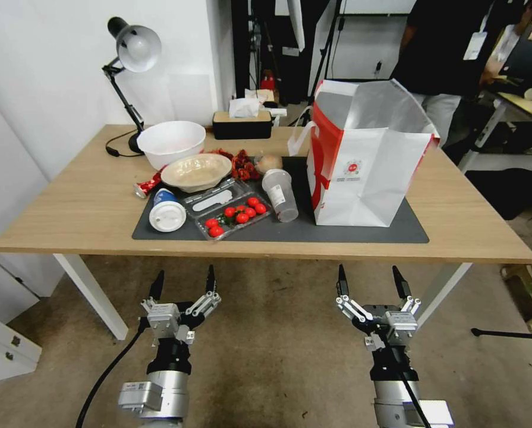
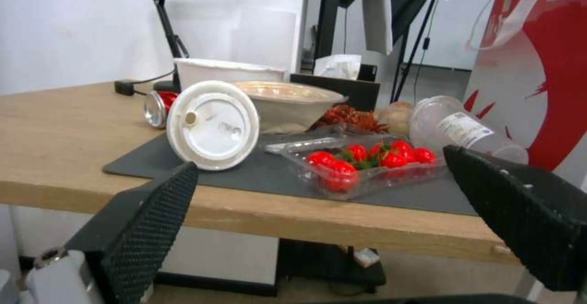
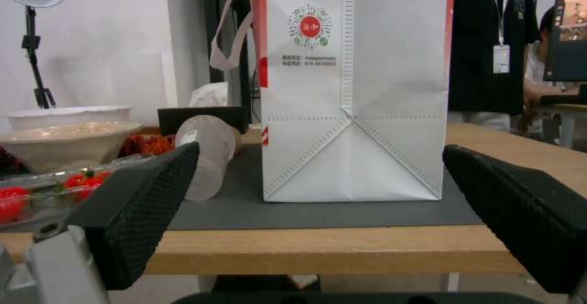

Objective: Pick up the food delivery bag from the floor and place it on the table.

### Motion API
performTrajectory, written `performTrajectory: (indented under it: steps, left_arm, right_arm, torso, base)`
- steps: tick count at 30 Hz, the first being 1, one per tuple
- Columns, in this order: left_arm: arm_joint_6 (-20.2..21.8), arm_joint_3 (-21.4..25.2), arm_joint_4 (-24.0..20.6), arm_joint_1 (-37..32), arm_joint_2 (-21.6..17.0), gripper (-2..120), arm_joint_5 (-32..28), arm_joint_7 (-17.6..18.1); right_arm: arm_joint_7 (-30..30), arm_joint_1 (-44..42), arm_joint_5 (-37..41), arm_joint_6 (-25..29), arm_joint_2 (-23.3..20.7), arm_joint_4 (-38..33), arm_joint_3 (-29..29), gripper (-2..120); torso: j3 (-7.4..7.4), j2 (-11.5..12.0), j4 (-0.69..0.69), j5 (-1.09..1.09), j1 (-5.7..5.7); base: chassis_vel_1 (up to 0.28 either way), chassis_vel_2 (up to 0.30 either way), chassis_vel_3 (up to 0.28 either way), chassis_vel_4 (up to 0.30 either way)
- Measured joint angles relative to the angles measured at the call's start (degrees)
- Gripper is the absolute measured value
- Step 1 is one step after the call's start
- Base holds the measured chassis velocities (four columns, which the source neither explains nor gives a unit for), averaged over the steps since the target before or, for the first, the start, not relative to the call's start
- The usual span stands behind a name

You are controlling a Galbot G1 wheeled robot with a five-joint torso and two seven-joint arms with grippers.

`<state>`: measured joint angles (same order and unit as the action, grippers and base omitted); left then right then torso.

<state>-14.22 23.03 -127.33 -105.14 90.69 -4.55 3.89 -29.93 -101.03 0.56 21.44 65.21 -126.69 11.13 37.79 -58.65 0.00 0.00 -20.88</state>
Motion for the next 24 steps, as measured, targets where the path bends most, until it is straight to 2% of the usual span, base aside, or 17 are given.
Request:
performTrajectory:
  steps: [24]
  left_arm:
    - [0.0,0.0,-0.1,0.0,0.0,100,-0.1,-0.1]
  right_arm:
    - [0.1,0.0,0.0,0.0,0.0,0.0,0.1,100]
  torso:
    - [0.0,0.0,0.0,0.0,0.0]
  base:
    - [0.0,0.0,0.0,0.0]
